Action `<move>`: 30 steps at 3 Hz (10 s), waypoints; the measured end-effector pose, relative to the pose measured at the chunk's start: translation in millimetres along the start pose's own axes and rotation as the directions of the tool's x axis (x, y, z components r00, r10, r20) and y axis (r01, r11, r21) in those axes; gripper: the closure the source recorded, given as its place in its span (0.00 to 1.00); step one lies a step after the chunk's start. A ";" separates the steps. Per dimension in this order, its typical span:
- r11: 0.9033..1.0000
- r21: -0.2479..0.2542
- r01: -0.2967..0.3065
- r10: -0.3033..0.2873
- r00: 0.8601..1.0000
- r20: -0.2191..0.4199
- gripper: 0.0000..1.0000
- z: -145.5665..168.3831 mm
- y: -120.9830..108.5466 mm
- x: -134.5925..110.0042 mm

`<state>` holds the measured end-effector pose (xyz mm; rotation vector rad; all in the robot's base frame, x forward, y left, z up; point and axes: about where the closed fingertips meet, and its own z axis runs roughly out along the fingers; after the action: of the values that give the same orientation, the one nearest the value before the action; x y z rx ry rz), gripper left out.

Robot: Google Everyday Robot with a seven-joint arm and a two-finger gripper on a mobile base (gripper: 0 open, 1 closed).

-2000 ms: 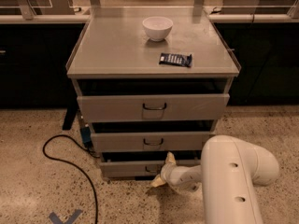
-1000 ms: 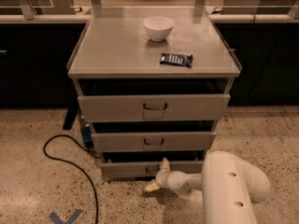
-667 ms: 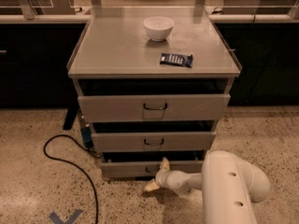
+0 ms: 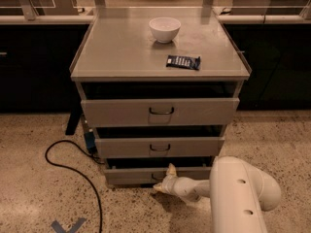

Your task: Open bottom drawer

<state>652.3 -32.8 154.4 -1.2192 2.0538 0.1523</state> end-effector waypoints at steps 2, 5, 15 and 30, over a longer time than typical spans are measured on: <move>1.000 0.000 0.000 0.000 1.000 0.000 0.89 0.0 0.0 0.0; 1.000 0.000 0.000 0.000 1.000 0.000 1.00 -1.9 -0.5 -1.6; 0.991 0.016 0.133 -0.133 0.991 0.031 1.00 -20.1 4.9 3.7; 0.985 0.001 0.174 -0.171 0.969 0.178 1.00 -125.6 106.2 57.8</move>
Offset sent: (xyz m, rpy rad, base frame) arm 0.0000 0.0000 0.0000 0.0000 0.0000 0.0000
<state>484.7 -71.8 181.8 -1.3370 1.7878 0.1869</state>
